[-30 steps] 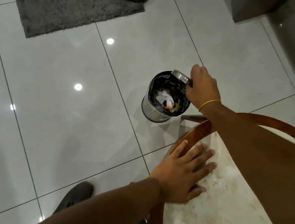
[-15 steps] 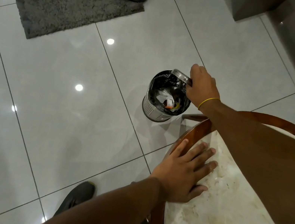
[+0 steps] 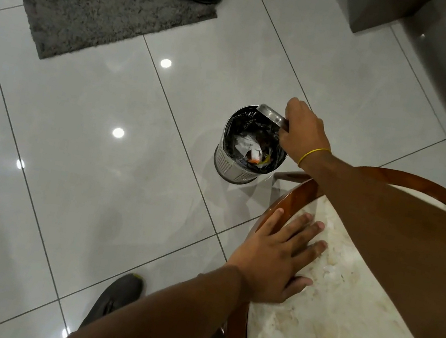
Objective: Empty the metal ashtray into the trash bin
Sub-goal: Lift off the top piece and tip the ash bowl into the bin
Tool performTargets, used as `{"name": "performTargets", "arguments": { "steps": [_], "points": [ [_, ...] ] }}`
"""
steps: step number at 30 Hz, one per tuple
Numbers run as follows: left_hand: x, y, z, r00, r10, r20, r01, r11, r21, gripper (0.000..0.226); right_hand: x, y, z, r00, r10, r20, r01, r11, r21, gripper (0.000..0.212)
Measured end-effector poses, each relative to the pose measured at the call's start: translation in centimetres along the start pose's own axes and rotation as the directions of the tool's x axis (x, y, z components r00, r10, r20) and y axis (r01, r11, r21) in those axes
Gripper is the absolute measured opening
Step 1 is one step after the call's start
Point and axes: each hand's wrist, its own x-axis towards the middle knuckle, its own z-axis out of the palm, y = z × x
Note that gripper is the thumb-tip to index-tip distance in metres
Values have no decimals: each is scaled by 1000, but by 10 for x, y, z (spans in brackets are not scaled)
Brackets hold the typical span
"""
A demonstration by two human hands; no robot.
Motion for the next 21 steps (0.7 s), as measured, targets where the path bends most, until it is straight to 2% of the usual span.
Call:
{"name": "performTargets", "arguments": {
  "steps": [4,21],
  "points": [
    [0,0,1,1000,3,5,-3,1000,6,73,-2,0,-1,1000,11,17,-11,1000,2,16],
    [0,1,5,1000,0,-4,0,1000,12,73,-1,-4,-1,999,52,15,-53,998,28,19]
  ]
}}
